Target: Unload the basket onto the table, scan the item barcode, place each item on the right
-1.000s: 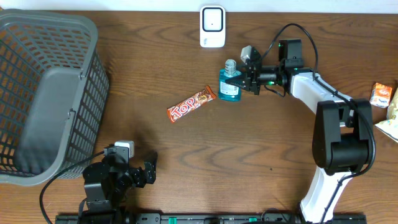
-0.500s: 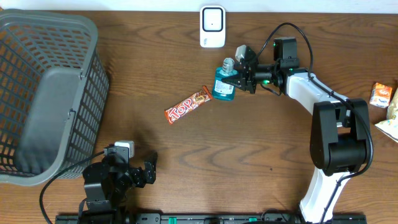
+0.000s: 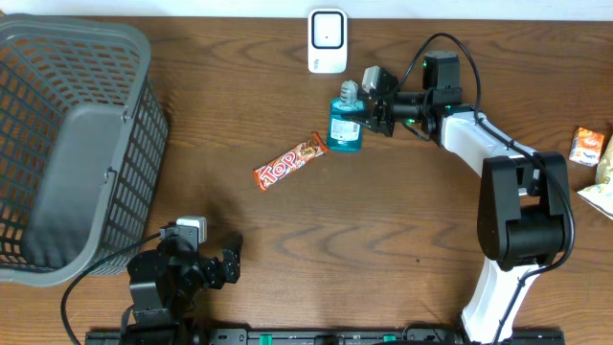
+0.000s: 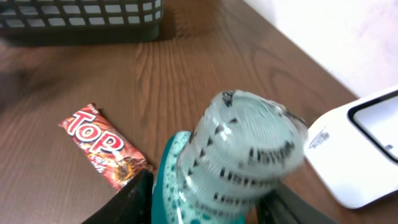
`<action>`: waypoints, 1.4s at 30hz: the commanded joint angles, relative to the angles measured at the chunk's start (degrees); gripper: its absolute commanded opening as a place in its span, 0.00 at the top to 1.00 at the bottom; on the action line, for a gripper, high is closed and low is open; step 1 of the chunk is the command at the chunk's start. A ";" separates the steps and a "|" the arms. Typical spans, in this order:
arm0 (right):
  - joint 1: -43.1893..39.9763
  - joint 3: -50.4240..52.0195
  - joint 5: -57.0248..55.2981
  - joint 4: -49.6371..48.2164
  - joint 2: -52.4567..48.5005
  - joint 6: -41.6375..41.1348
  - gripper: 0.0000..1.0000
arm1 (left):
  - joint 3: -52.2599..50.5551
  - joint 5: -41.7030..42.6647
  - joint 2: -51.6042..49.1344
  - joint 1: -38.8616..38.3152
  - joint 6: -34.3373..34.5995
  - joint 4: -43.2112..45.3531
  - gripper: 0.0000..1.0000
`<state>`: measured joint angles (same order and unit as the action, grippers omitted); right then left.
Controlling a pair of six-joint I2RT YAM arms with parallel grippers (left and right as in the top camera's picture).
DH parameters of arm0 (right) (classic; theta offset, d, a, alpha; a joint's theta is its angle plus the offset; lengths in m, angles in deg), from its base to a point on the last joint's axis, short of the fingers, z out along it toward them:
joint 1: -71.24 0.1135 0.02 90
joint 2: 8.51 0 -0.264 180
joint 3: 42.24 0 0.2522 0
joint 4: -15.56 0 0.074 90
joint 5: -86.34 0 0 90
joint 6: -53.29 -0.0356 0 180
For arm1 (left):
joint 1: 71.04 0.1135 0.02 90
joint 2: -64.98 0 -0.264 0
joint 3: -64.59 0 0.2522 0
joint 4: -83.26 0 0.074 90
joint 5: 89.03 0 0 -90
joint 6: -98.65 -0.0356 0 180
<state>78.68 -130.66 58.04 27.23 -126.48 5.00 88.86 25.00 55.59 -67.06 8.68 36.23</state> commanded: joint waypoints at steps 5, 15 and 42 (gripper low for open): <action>1.44 -0.31 -0.09 2.32 0.66 1.03 0.70 | 0.07 0.11 0.04 0.17 0.07 -0.13 0.02; 2.51 -0.31 -2.25 6.60 0.74 0.90 0.77 | 0.07 0.11 0.04 0.17 0.04 -0.13 0.02; 19.45 -4.76 -54.53 -7.98 -0.74 -66.97 0.29 | 0.07 0.11 0.04 0.17 0.04 -0.13 0.02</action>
<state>95.69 -132.67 12.38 19.41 -126.50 -53.12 88.86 25.00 55.59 -67.06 8.68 36.23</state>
